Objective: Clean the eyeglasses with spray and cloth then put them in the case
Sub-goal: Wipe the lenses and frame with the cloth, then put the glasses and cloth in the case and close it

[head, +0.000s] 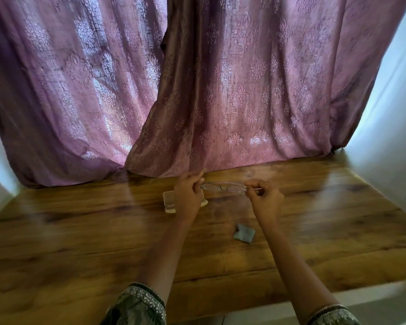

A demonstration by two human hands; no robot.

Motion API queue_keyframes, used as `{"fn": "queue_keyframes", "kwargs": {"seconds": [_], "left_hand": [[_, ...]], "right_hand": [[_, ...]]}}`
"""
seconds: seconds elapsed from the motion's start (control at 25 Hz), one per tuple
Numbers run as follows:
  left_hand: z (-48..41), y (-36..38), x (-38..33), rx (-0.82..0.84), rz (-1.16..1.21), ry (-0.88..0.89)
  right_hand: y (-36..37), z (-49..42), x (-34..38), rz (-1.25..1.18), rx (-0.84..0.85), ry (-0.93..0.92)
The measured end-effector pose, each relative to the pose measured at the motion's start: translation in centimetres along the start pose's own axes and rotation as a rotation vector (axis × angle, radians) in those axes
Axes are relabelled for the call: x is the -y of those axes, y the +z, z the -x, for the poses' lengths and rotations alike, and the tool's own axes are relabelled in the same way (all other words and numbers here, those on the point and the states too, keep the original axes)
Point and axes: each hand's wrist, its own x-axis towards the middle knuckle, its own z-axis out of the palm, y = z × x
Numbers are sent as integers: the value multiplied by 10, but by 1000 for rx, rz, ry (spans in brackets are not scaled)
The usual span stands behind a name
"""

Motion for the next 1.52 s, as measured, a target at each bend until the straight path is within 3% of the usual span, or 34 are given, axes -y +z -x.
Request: {"fn": "queue_keyframes", "kwargs": {"seconds": [0.16,0.52,0.72,0.92,1.04,1.24,1.52], "left_hand": [[5,-2,2,188,-39,73],[1,-16,1,312,433,-229],[0,-15,0,283,492,-303],[-4,-13,-7,252,537,-420],[-6,-11,-13,261,567,-493],[-10,-13,-13,263,606,-590],[-17,-14,-6,290,635,-690]], "right_hand": [[-3,-2,-2,-49,10,51],[-9,-9,-14,-292,89,400],[-16,-14,-5,-598,155,561],[-25,-24,3,-637,252,542],[-25,-29,4,-523,234,507],[-21,-29,6,-700,271,547],[-11,-26,8,-692,230,512]]}}
